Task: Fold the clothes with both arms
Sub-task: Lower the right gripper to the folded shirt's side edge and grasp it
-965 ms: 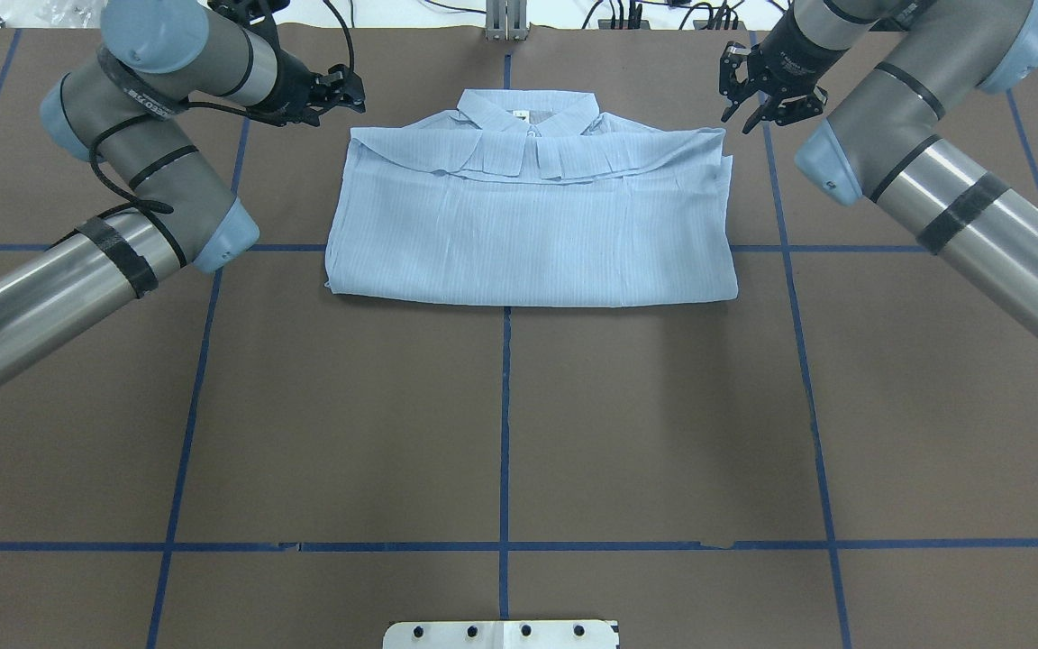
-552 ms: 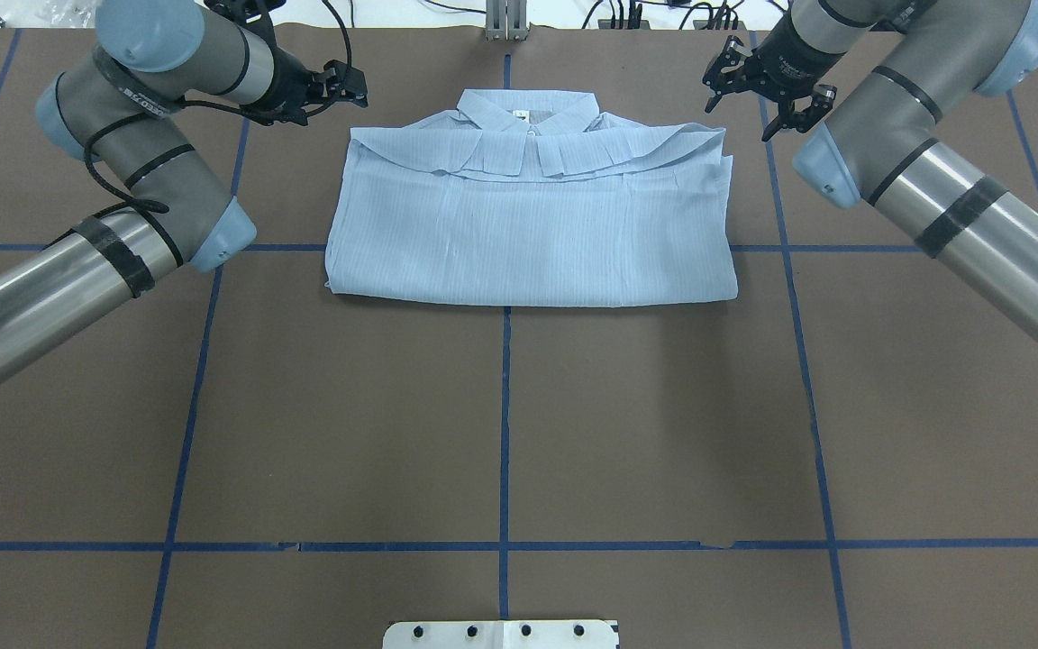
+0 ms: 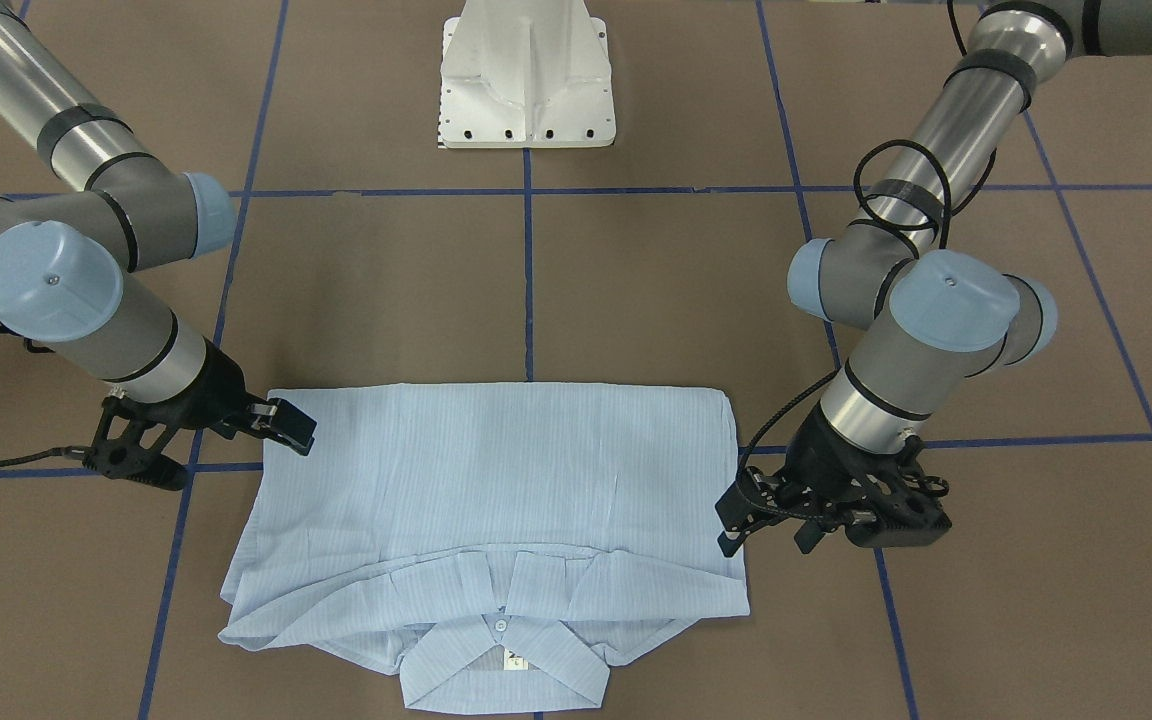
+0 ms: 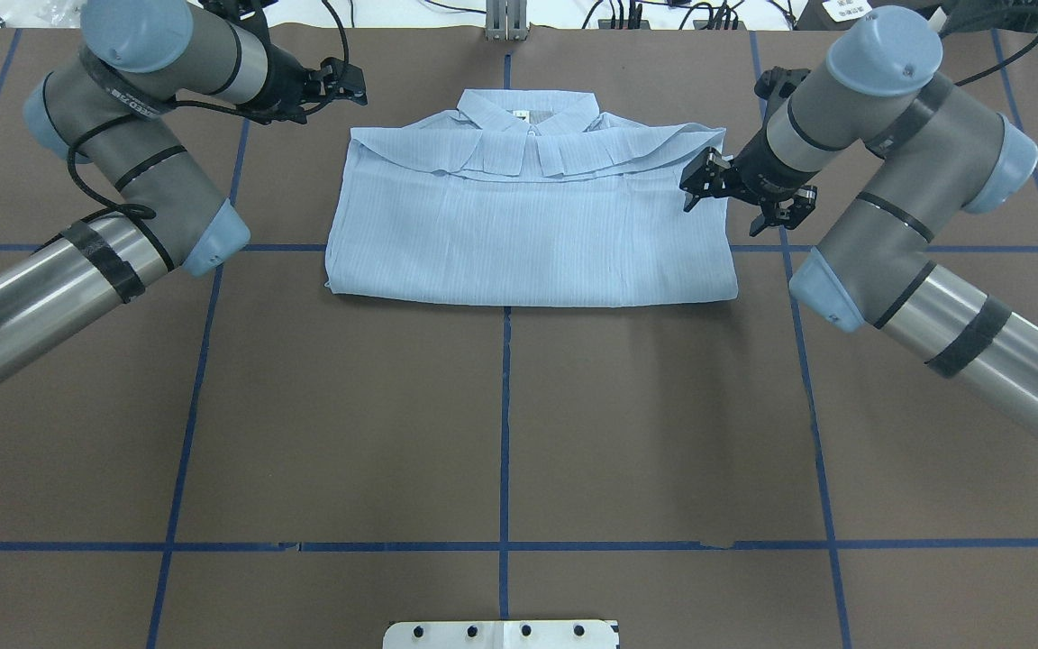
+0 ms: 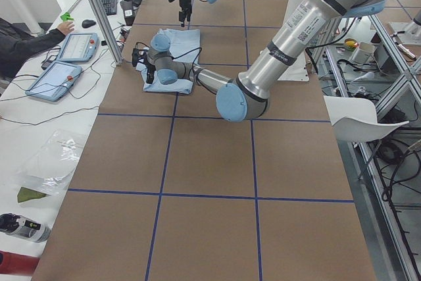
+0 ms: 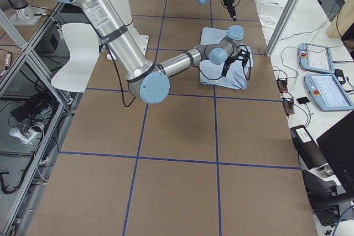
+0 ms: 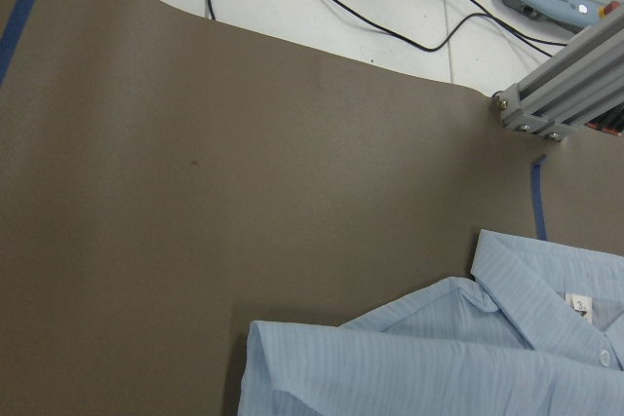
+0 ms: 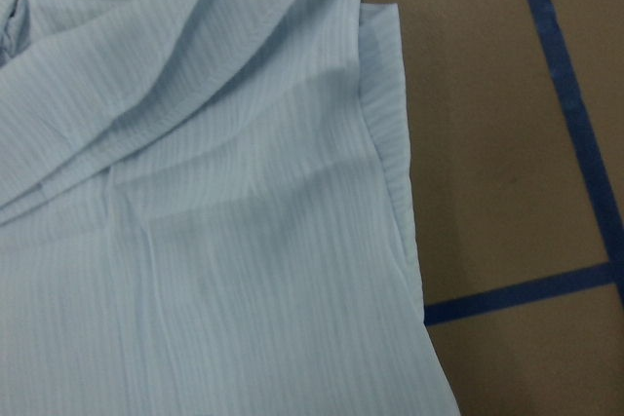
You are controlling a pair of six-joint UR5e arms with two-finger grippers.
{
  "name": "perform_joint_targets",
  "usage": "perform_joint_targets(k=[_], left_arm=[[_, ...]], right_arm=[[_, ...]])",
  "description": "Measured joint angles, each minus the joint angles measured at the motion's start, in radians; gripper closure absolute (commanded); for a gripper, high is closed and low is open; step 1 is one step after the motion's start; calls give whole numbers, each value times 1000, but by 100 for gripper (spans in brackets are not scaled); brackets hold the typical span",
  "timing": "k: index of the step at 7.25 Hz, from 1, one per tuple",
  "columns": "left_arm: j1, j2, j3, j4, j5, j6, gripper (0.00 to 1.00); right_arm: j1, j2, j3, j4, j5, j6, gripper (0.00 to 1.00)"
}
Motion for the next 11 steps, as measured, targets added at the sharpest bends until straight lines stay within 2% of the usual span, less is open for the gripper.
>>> perform_joint_targets(k=[2, 5, 7, 9, 10, 11], left_arm=[[0, 1, -3, 0, 0, 0, 1], [0, 5, -4, -2, 0, 1, 1], [0, 7, -4, -2, 1, 1, 2], [0, 8, -4, -2, 1, 1, 2], [0, 8, -4, -2, 1, 1, 3], [0, 8, -4, -2, 2, 1, 4]], right_arm=[[-48, -39, 17, -1, -39, 0, 3], [-74, -51, 16, -3, -49, 0, 41], [-72, -58, 21, -4, -45, 0, 75], [-72, -63, 24, -2, -42, 1, 85], [-71, -66, 31, -3, -41, 0, 100], [-71, -74, 44, -4, -40, 1, 100]])
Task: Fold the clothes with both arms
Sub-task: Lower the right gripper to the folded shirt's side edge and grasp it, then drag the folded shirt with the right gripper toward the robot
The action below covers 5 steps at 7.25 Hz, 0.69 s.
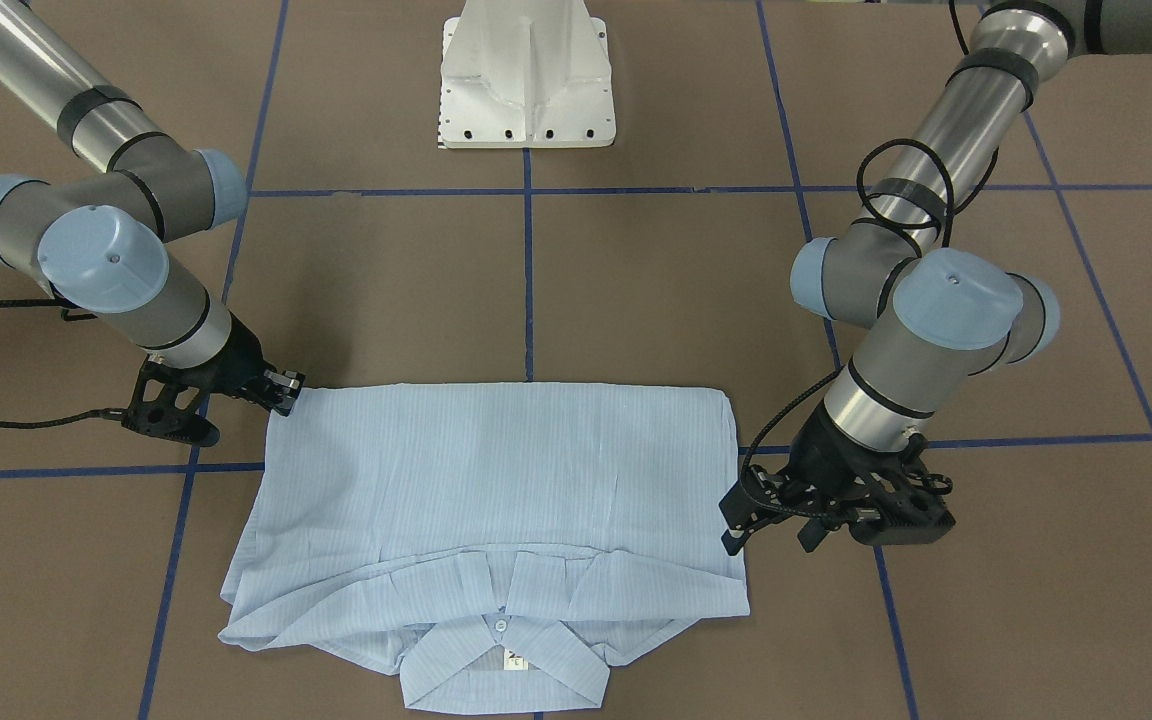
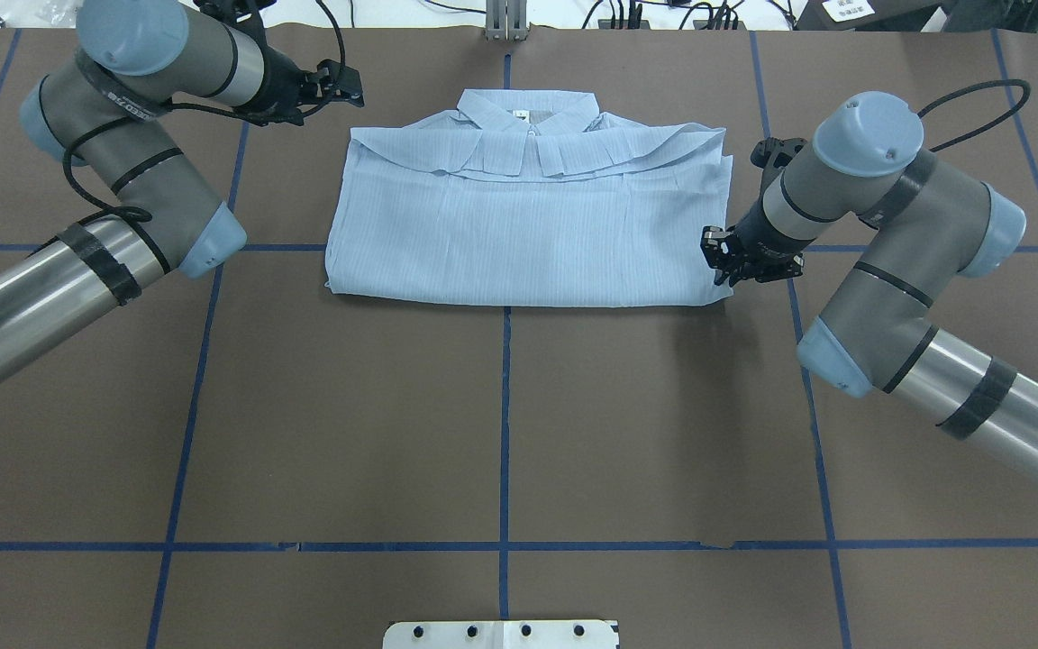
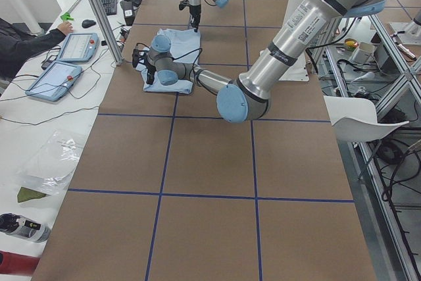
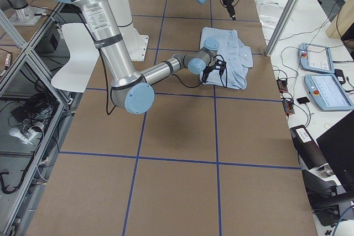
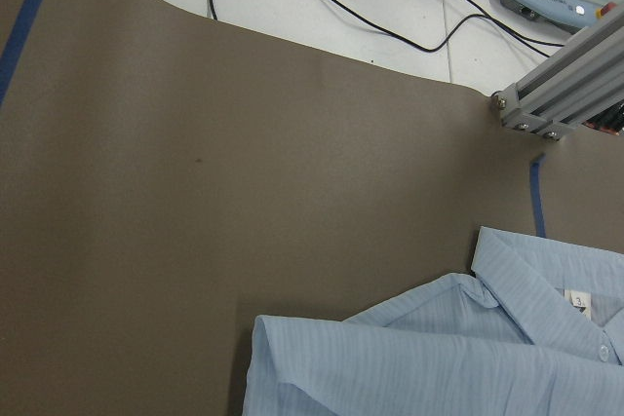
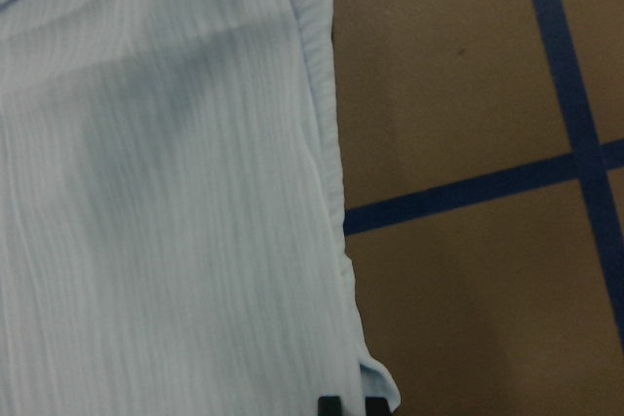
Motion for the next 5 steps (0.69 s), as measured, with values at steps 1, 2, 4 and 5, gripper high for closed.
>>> perform_joint_targets(k=[1, 2, 4, 5], left_arm=[[-1, 0, -2, 0, 0, -1, 4], [-2, 0, -5, 1, 0, -1, 4], [-3, 2, -13, 1, 0, -1, 4], [-3, 4, -17, 2, 0, -1, 4]], right_arm=[[1, -9, 16, -1, 0, 0, 100], [1, -27, 42, 0, 1, -1, 100], [-9, -112, 147, 4, -4, -3, 100], [-22, -158, 203, 4, -8, -4, 100]])
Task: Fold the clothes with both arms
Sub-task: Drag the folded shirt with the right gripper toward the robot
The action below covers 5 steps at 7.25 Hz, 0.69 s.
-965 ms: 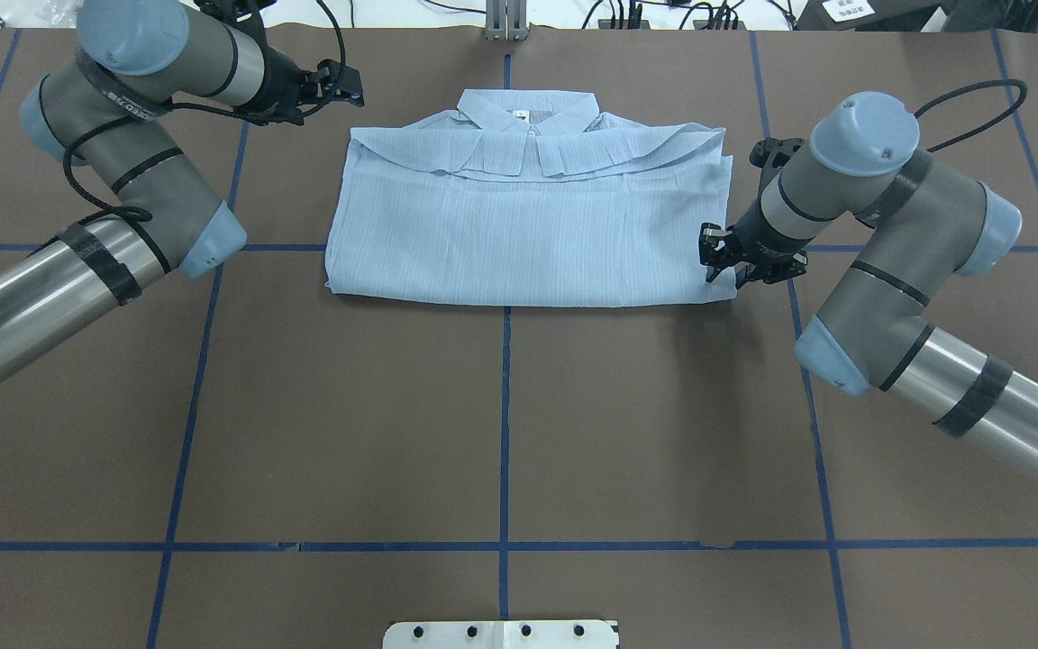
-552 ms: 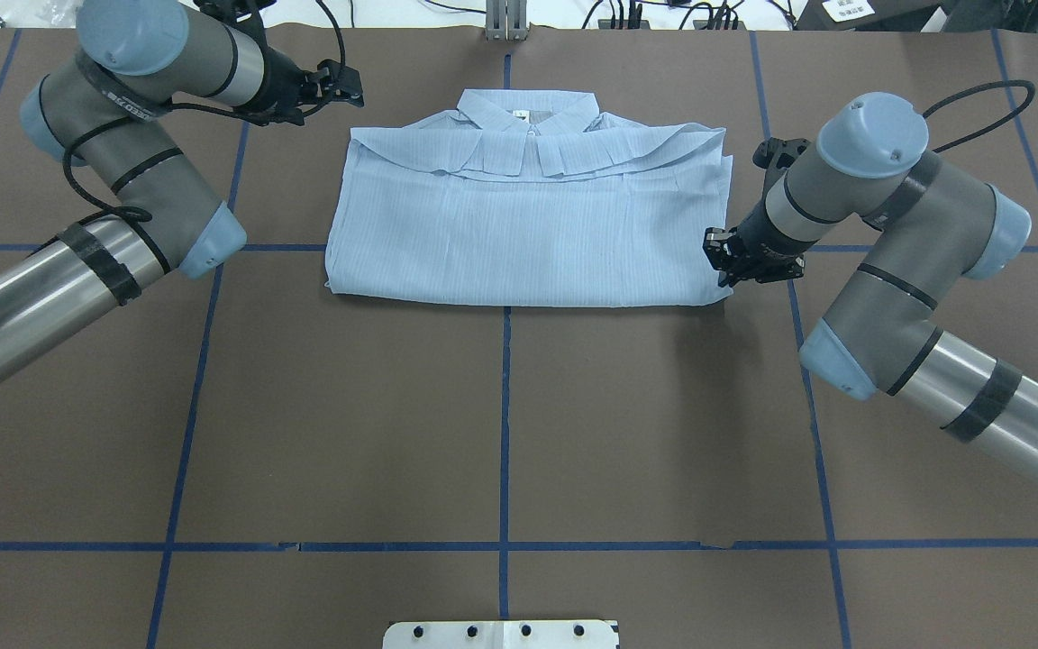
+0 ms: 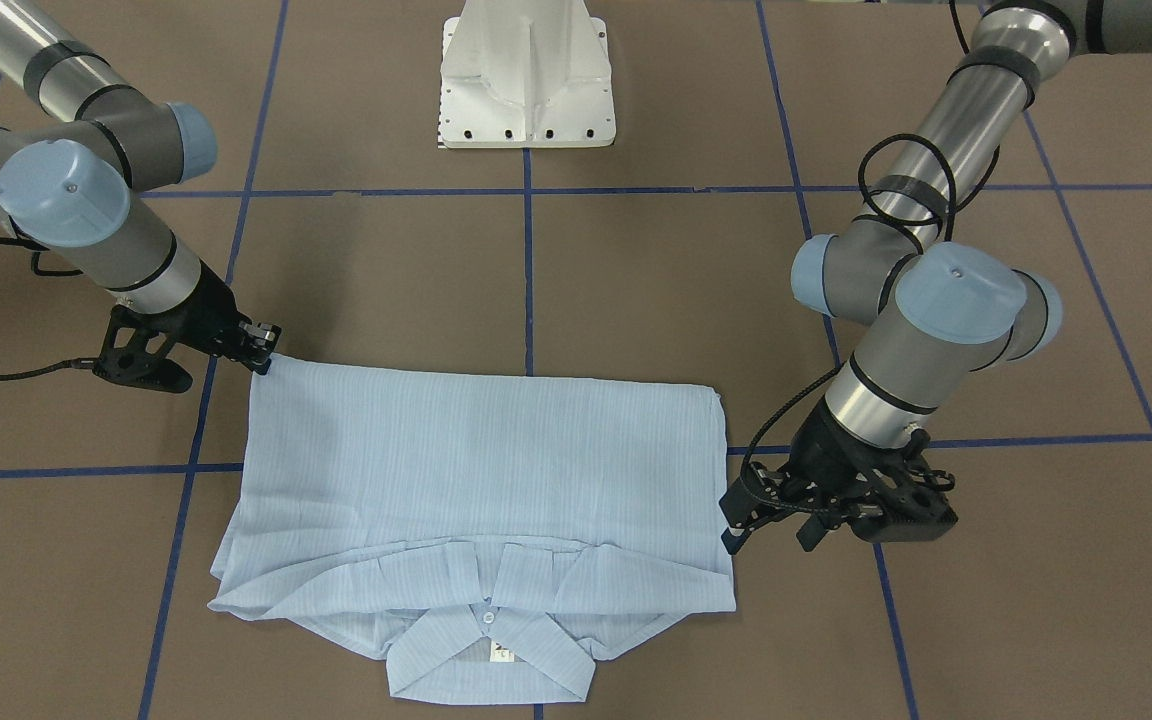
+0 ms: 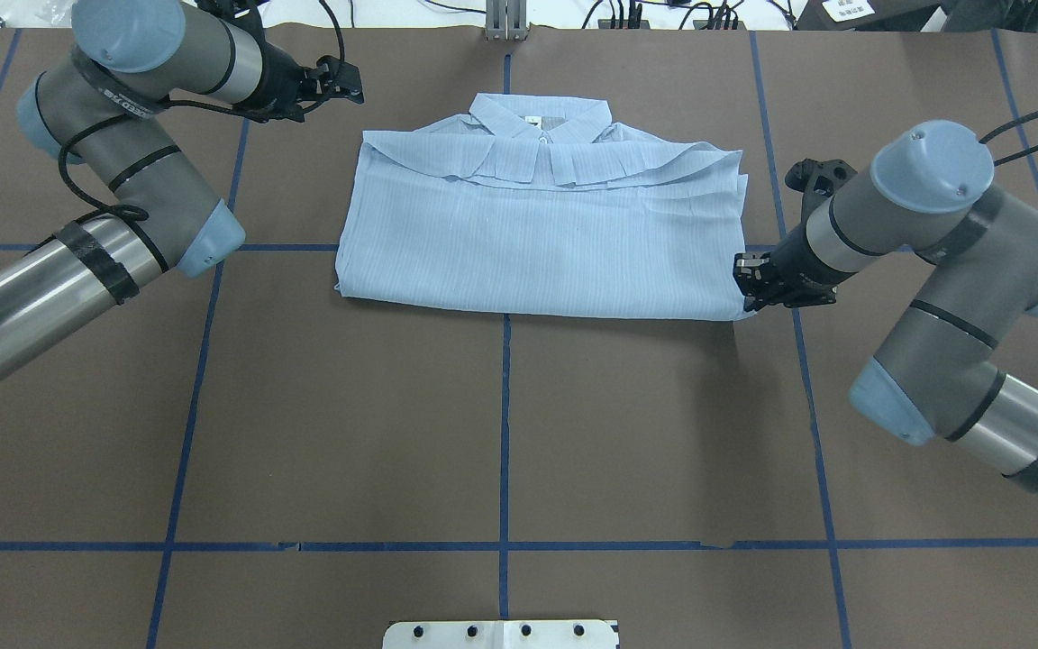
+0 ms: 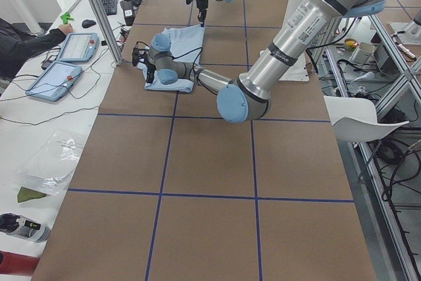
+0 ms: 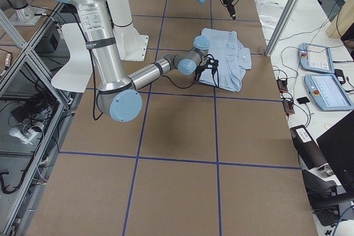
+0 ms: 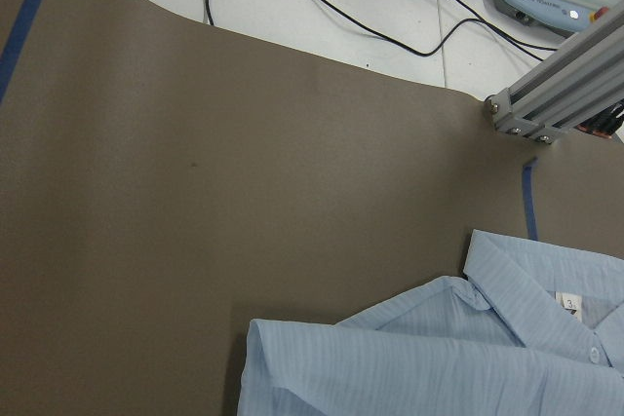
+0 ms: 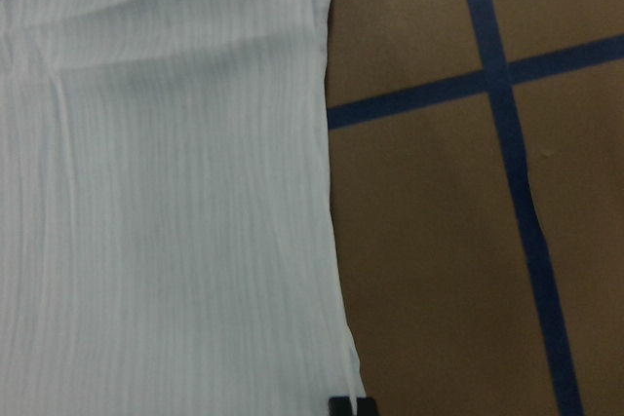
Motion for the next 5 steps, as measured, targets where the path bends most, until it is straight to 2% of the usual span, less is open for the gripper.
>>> perform_joint_targets(k=[3, 5], left_arm=[[0, 2, -10, 0, 1, -12, 4], [1, 11, -29, 0, 1, -22, 4]], right_arm=[[-54, -184, 187, 1, -5, 2, 100], [-135, -313, 312, 0, 1, 2, 100]])
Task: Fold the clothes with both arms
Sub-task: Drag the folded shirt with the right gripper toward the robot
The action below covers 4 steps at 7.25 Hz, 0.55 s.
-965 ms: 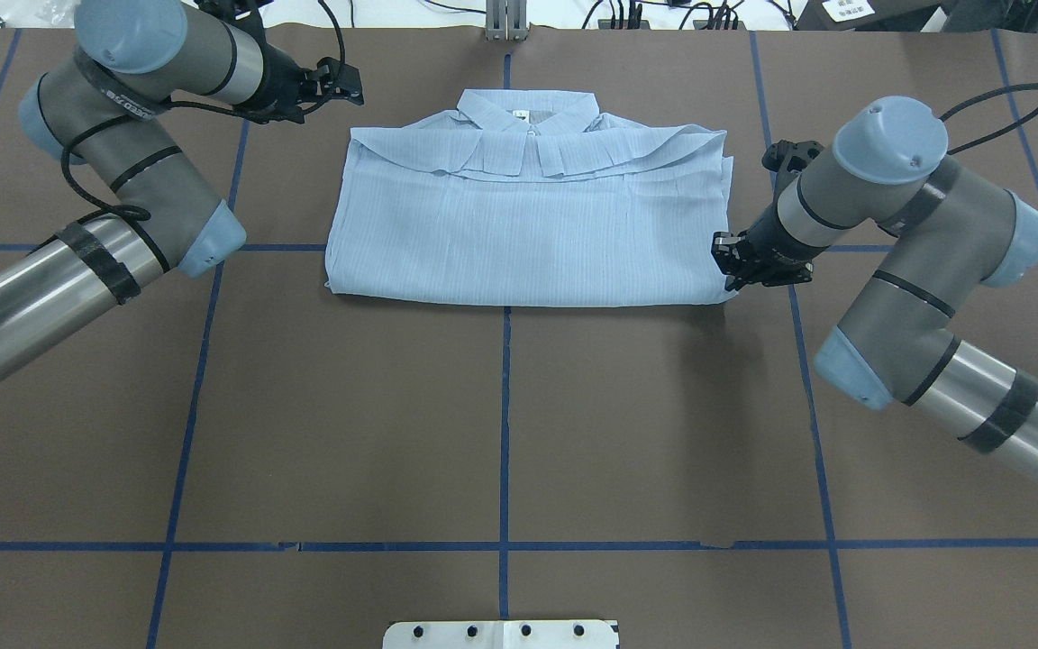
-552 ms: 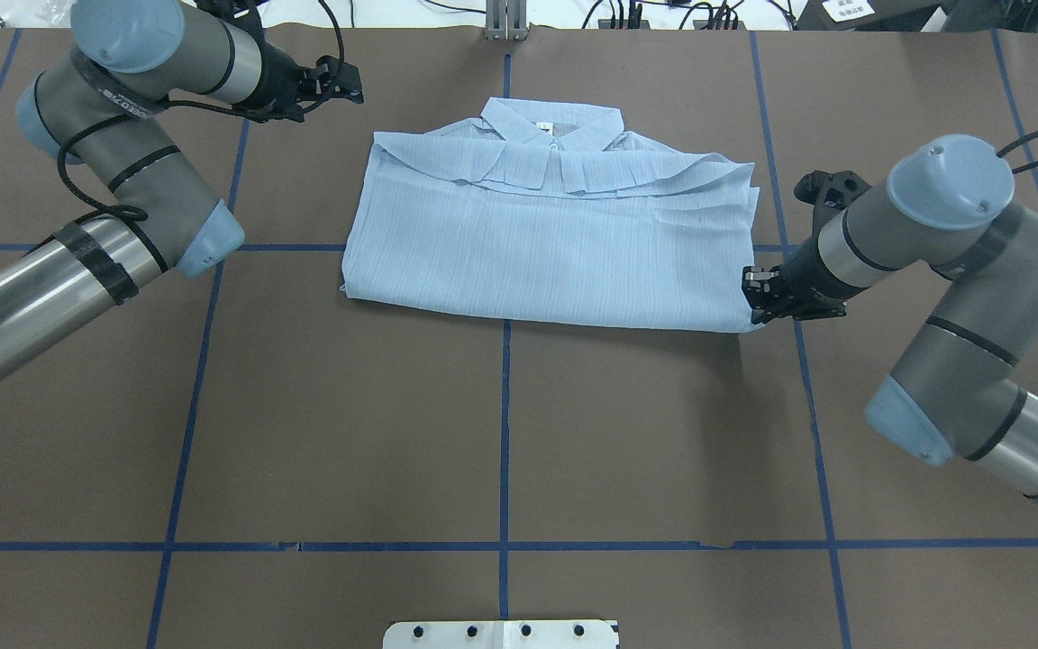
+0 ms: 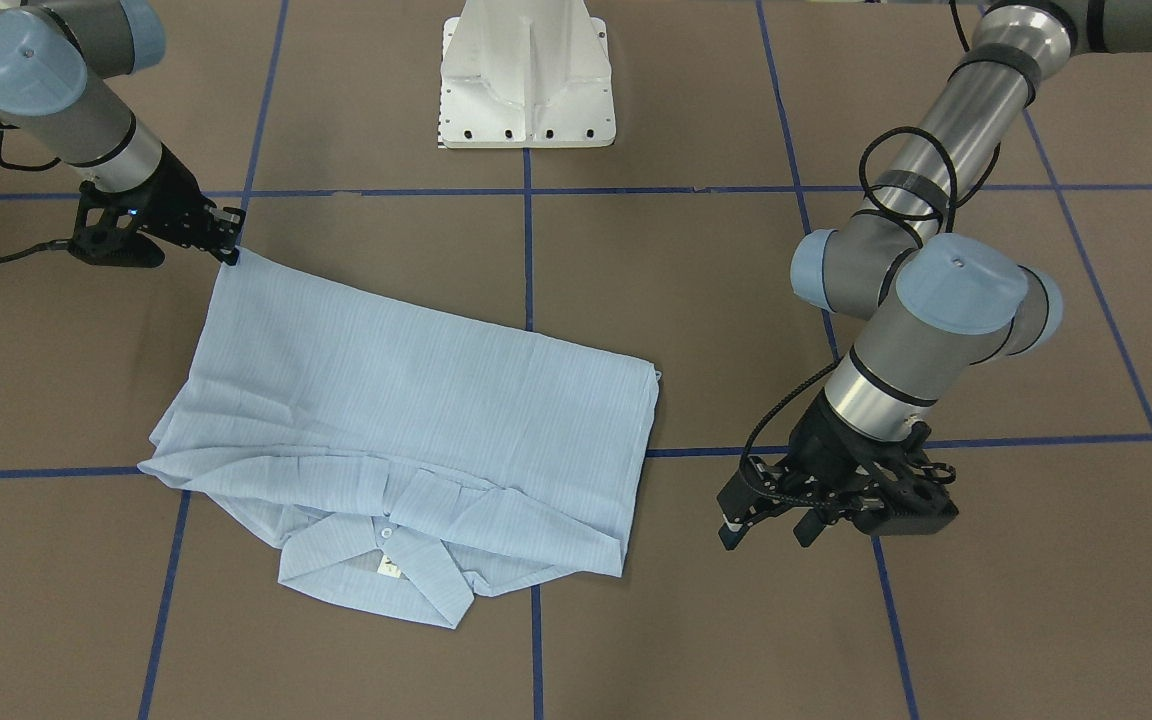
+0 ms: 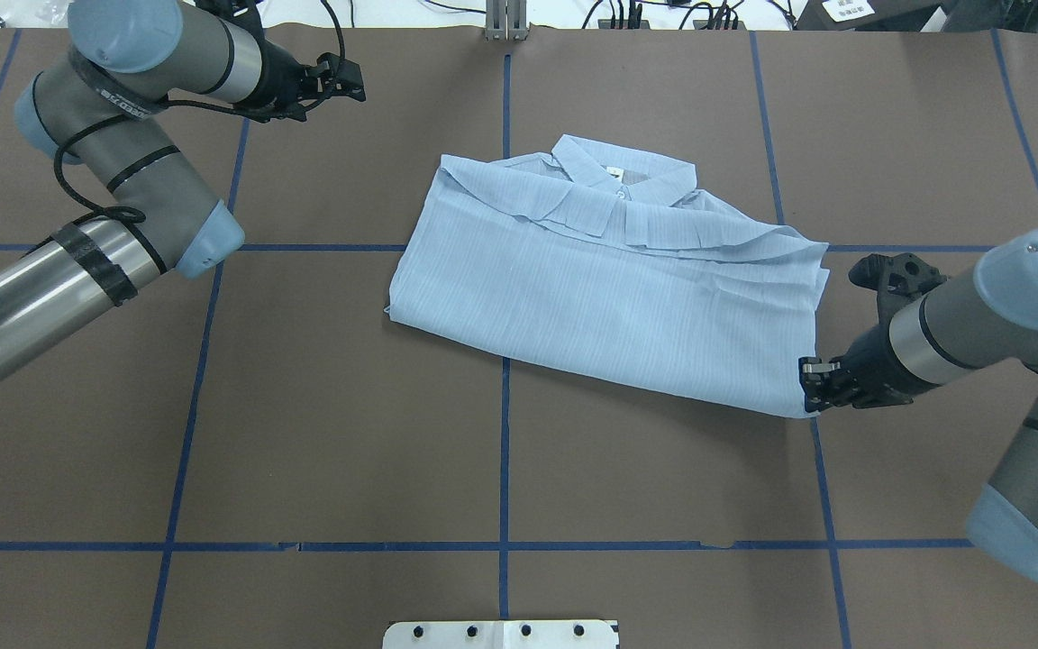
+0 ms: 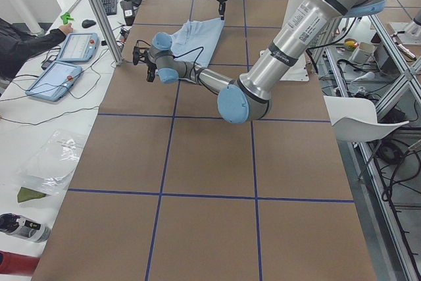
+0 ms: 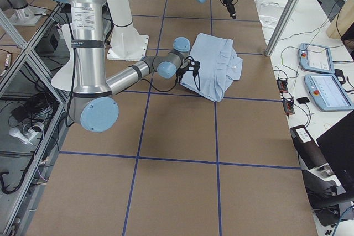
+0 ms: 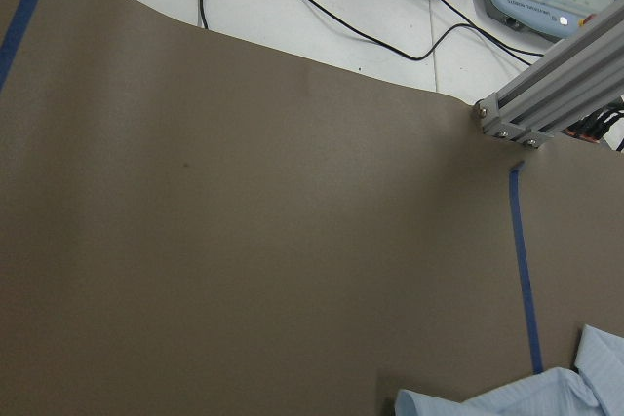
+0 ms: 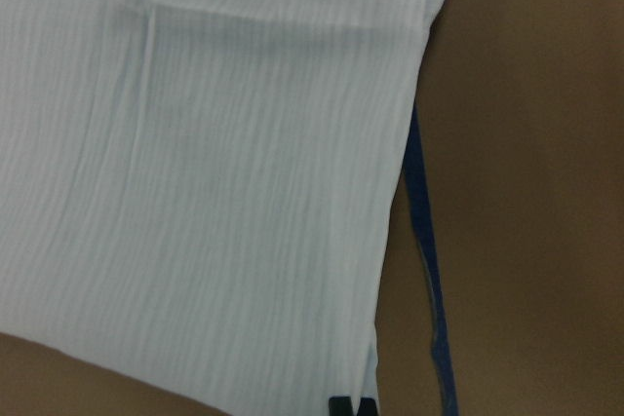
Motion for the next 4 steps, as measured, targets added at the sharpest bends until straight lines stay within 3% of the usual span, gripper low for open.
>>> perform_joint_targets(k=[2, 4], left_arm=[[0, 22, -25, 0, 2, -2, 4], [1, 50, -52, -1, 5, -2, 4]], right_arm=[[-153, -112, 128, 0, 17, 6, 100], [-321, -133, 183, 0, 47, 25, 100]])
